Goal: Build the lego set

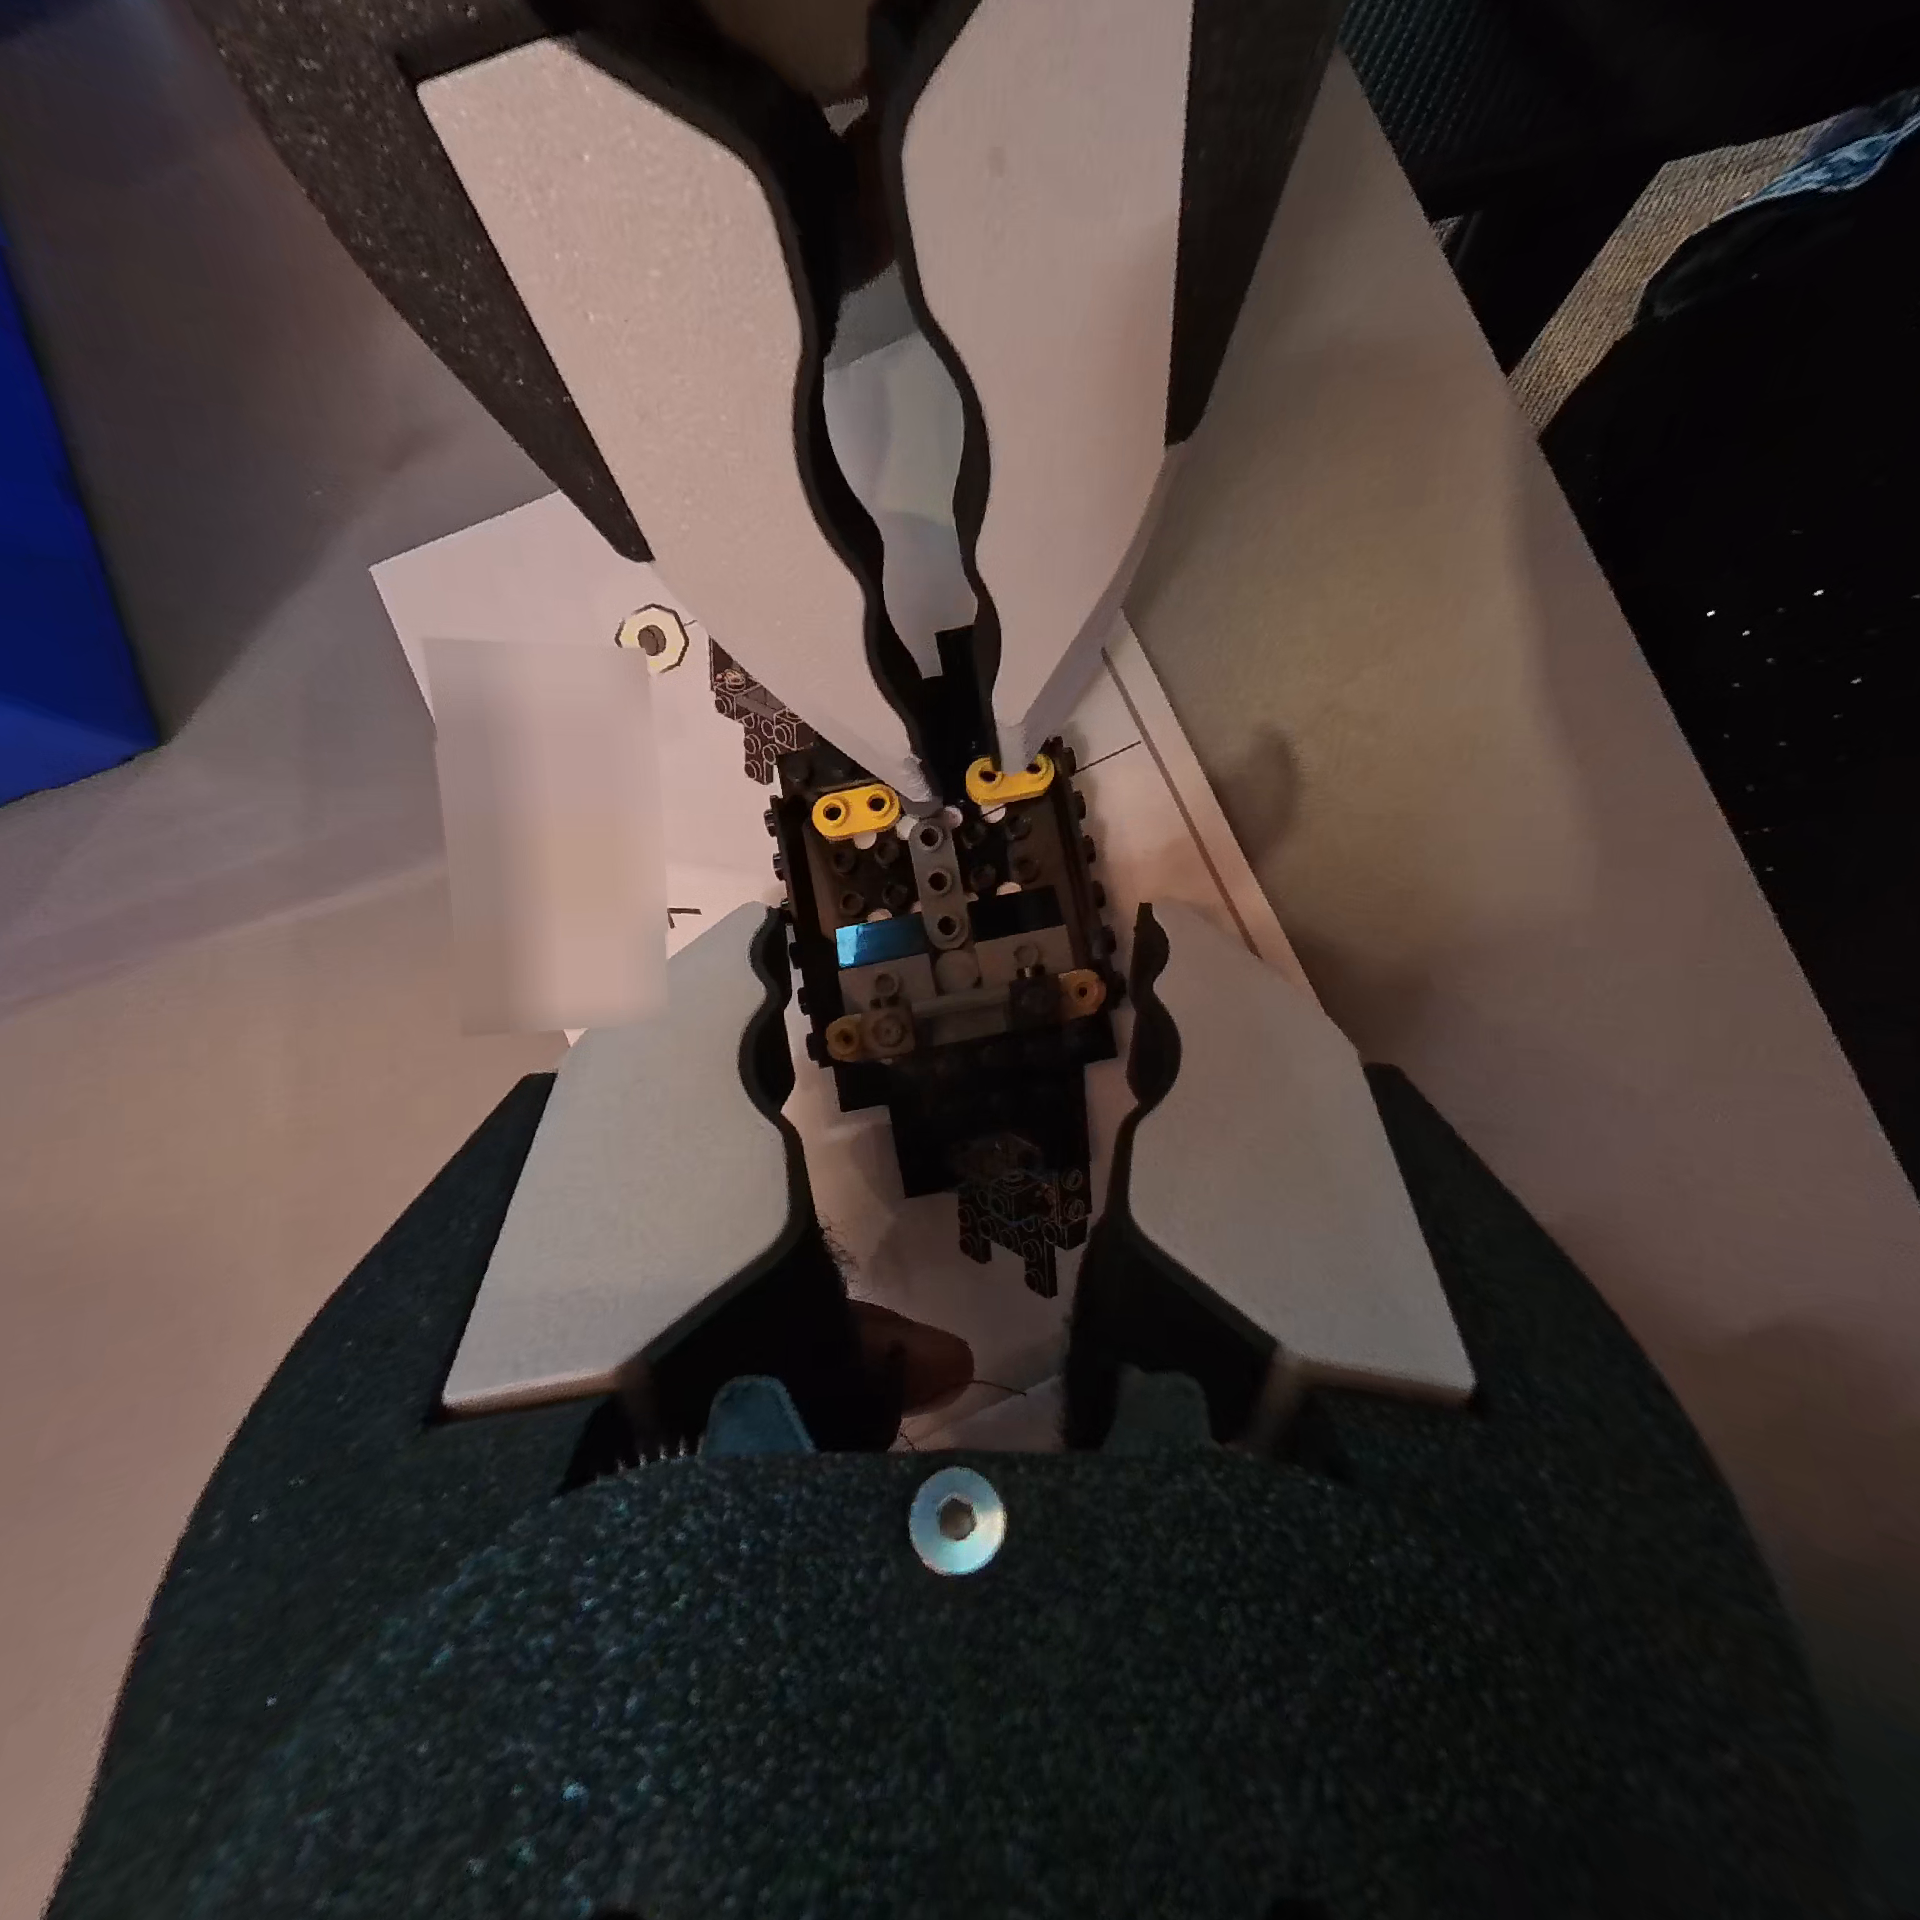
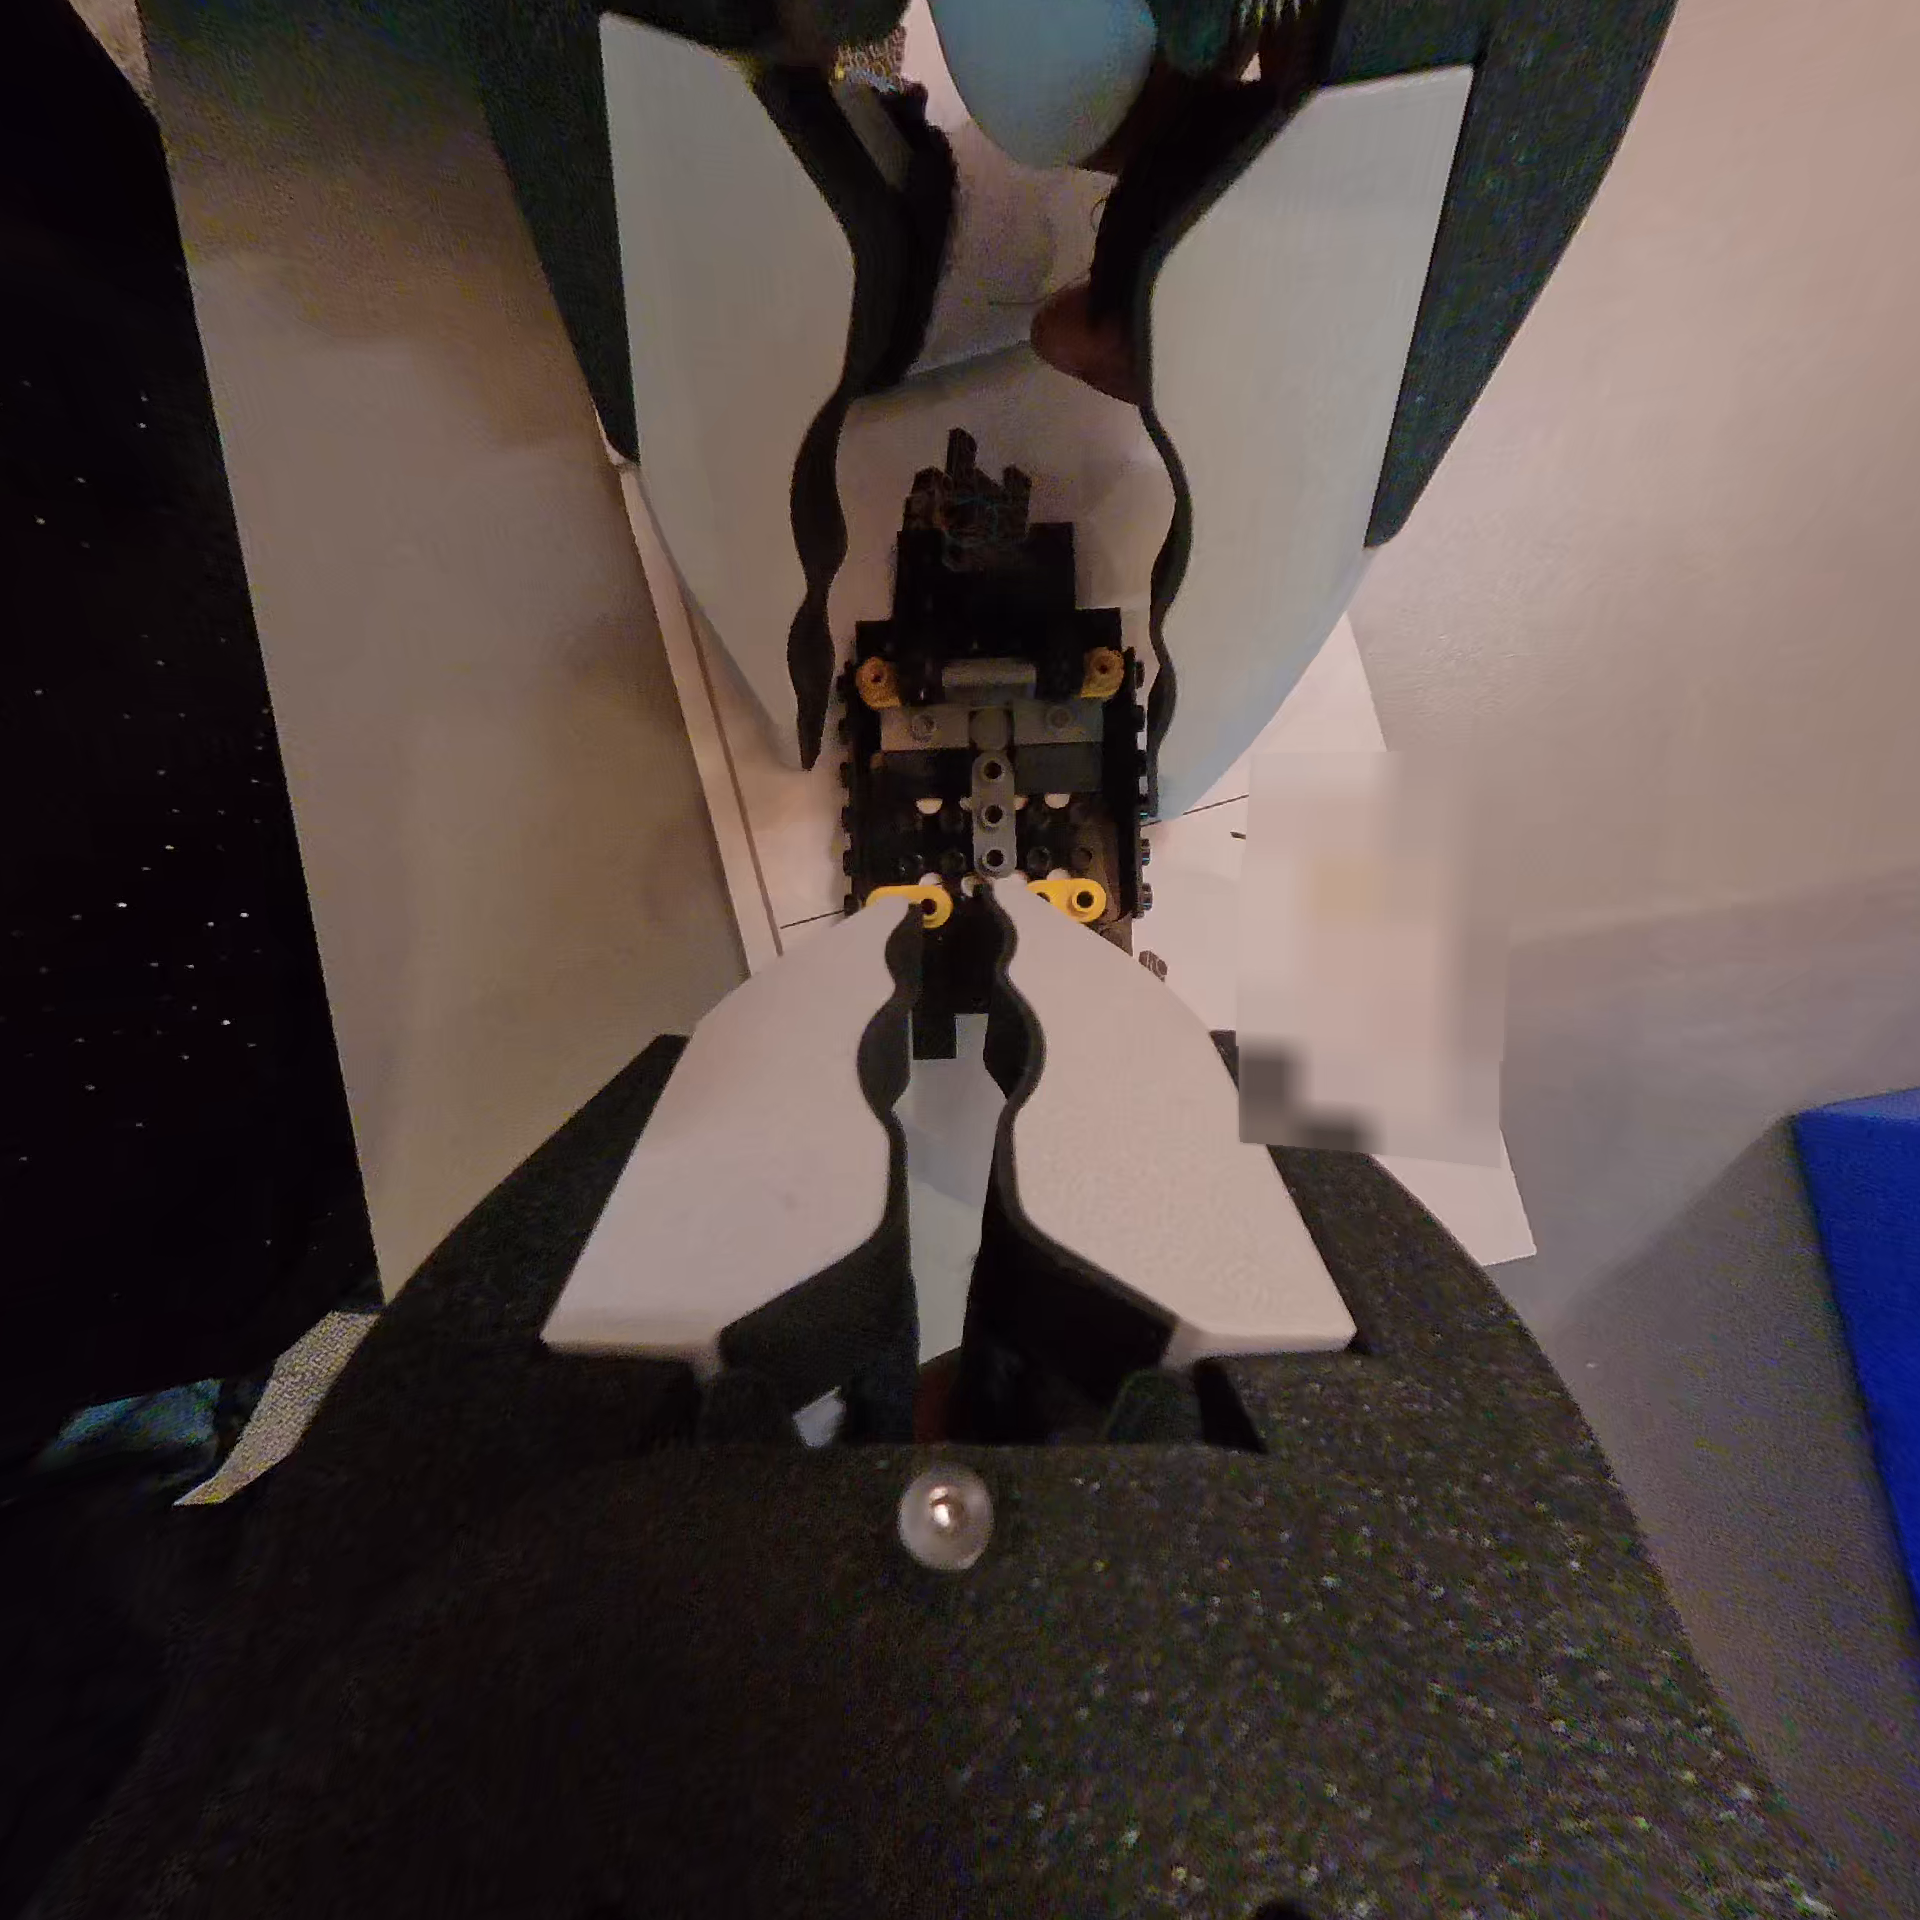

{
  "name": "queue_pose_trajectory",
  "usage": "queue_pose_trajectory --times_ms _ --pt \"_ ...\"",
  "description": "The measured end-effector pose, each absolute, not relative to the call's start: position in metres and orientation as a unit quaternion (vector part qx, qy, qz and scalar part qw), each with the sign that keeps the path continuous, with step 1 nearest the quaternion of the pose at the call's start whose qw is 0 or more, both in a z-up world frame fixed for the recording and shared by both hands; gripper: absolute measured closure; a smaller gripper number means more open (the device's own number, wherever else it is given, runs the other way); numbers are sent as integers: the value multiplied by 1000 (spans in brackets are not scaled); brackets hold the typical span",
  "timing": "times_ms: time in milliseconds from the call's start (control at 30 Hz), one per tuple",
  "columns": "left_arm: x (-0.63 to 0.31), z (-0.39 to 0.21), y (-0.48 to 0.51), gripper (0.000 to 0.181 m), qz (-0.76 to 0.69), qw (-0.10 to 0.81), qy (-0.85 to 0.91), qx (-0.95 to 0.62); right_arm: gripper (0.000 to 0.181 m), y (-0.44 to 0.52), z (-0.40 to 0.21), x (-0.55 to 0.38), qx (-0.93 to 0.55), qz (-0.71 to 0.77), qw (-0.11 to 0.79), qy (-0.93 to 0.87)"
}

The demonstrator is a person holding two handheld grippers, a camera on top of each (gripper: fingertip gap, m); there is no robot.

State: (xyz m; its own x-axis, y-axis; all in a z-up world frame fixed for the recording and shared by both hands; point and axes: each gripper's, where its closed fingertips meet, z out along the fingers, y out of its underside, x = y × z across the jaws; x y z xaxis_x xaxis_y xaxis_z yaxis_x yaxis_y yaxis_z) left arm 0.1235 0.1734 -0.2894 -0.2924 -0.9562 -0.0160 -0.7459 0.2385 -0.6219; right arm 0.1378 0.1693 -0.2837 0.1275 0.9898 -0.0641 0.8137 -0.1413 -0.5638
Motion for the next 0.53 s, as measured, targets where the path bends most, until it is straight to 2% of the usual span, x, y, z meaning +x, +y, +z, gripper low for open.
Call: queue_pose_trajectory --times_ms 533 --pt "123 -289 171 121 -269 202 760 -557 175 171 -275 139 -721 207 208 -627"
